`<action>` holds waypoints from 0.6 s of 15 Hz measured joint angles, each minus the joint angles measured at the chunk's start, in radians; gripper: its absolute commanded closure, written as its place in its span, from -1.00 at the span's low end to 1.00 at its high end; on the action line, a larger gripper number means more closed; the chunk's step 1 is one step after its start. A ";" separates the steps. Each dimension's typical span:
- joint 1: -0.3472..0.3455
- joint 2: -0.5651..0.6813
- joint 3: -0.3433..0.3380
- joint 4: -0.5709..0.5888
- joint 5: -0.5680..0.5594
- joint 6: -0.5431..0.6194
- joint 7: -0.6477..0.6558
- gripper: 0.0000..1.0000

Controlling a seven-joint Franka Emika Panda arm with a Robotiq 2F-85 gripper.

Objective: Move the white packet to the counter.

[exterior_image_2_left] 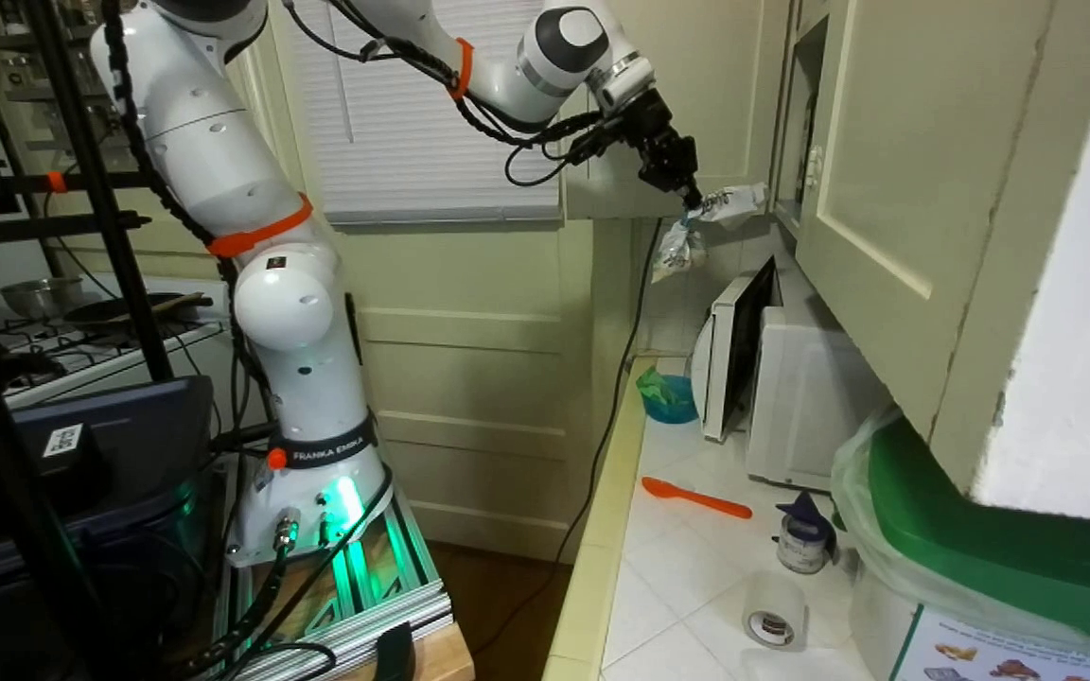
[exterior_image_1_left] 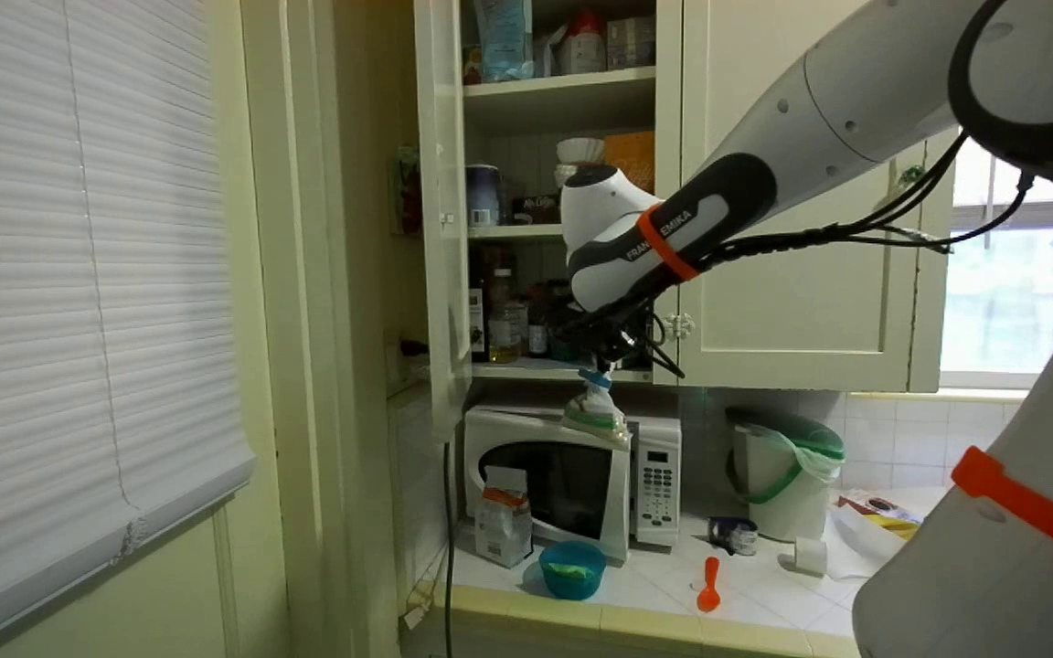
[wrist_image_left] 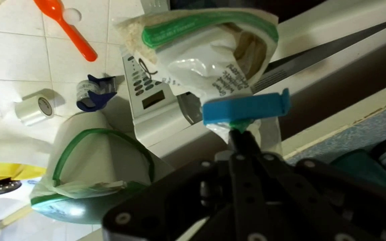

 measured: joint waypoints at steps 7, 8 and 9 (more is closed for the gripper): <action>-0.063 -0.036 -0.064 -0.193 0.043 0.230 0.081 0.99; -0.079 -0.043 -0.071 -0.226 0.053 0.270 0.088 0.99; -0.095 -0.051 -0.076 -0.259 0.065 0.306 0.096 0.99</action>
